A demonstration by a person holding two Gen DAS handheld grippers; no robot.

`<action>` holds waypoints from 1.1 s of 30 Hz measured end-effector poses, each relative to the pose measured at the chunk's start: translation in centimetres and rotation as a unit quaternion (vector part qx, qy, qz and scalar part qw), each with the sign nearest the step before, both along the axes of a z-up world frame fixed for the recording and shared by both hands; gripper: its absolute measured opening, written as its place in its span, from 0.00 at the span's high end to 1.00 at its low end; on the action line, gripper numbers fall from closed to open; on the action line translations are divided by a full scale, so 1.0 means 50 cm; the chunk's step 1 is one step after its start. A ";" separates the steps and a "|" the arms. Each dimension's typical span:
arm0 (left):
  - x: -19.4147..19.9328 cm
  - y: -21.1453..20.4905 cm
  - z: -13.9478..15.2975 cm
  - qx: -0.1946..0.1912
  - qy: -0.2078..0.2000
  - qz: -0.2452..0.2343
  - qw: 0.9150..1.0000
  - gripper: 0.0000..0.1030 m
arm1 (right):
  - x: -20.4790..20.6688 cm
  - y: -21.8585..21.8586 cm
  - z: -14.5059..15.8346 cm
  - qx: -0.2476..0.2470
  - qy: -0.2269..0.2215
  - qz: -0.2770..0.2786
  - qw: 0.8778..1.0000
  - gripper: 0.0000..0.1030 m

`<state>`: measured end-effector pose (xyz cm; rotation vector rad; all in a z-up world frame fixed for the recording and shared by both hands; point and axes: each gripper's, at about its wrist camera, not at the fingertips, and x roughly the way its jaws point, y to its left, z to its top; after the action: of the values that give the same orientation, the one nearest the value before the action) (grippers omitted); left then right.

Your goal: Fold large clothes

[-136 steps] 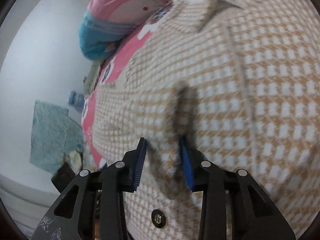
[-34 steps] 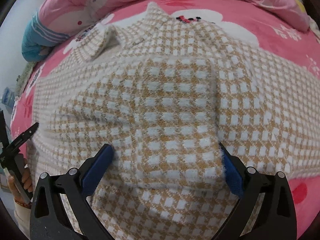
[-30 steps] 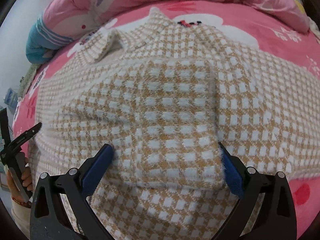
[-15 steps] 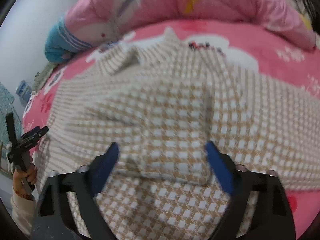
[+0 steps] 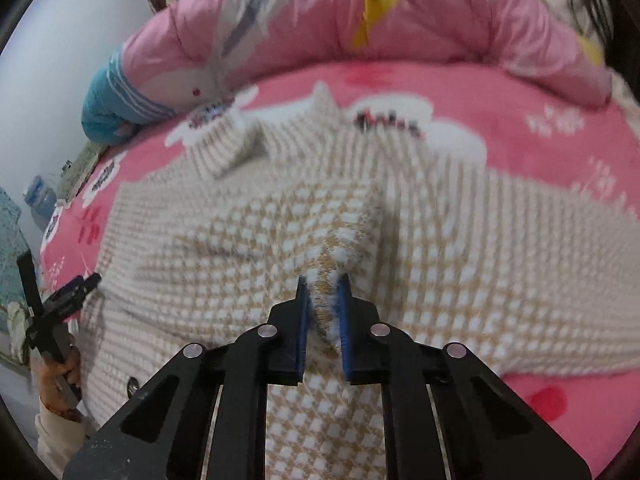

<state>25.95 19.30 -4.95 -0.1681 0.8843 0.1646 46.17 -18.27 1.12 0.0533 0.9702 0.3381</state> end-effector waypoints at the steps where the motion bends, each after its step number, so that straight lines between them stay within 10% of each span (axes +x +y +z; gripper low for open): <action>1: 0.000 -0.002 -0.001 -0.002 0.003 0.000 1.000 0.04 | 0.002 0.002 -0.001 -0.008 -0.002 -0.001 1.000 0.89; 6: -0.007 0.003 -0.001 -0.027 0.008 0.001 1.000 0.04 | 0.022 0.033 -0.096 -0.116 0.050 0.000 0.992 0.83; 11: -0.046 0.012 0.053 -0.008 -0.029 0.008 1.000 0.04 | -0.020 0.066 -0.033 -0.201 -0.029 -0.003 0.979 0.63; 16: -0.016 -0.046 0.119 0.051 -0.045 -0.003 0.998 0.04 | -0.059 0.129 0.017 -0.193 -0.104 0.047 0.975 0.34; 22: 0.101 -0.182 0.082 0.058 0.006 -0.051 0.997 0.04 | -0.031 0.146 -0.121 -0.189 -0.031 0.051 0.980 0.14; 25: 0.147 -0.231 -0.005 0.076 0.081 -0.070 0.991 0.04 | -0.042 0.101 -0.081 -0.137 -0.014 0.043 0.990 0.11; 33: 0.127 -0.230 -0.015 0.072 0.047 -0.058 0.995 0.04 | -0.097 -0.067 -0.037 -0.144 -0.013 -0.012 0.989 0.08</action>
<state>32.32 7.78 -5.69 0.0259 0.9697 0.1270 41.31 -21.61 -0.71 -0.2014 0.9830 0.1731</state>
